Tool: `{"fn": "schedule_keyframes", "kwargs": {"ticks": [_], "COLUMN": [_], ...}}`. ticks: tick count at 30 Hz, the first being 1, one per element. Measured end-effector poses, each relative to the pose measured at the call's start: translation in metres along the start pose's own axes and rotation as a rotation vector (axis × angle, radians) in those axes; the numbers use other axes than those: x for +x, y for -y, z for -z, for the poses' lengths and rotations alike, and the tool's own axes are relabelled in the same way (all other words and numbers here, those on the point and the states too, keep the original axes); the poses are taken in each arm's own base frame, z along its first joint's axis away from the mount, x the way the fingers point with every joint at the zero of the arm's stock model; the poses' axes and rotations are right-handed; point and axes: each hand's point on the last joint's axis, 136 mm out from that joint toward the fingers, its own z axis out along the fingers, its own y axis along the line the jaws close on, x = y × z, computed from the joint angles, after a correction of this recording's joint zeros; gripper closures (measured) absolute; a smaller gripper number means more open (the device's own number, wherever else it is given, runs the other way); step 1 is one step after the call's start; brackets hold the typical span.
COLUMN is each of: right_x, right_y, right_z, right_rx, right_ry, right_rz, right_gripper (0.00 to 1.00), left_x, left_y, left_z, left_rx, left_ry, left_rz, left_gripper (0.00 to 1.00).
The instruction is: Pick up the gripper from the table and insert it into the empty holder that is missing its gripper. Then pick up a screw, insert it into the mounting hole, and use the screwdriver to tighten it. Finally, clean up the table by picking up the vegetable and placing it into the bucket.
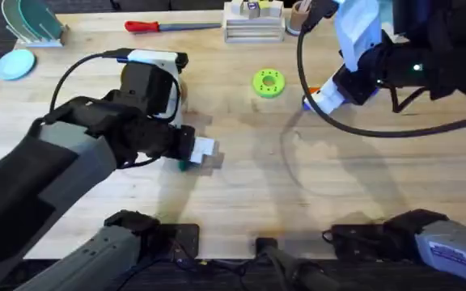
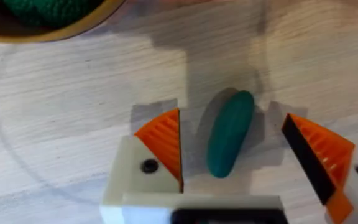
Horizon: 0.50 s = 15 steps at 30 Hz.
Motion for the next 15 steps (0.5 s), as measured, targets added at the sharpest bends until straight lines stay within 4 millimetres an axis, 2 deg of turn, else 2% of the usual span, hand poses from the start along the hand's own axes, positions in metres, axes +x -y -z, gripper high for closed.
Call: {"fn": "schedule_keyframes", "kwargs": {"ticks": [15], "right_x": [0.0000], "right_y": [0.0000], "right_z": [-0.0001], "right_rx": [0.000], "right_ry": [0.000], "right_rz": [0.000], "right_gripper": [0.017], "left_x": [0.0034], "left_y": [-0.0012], "left_z": [0.0002], "left_rx": [-0.068], "left_ry": [-0.026], "left_rz": [-0.121], "left_gripper": [0.009]}}
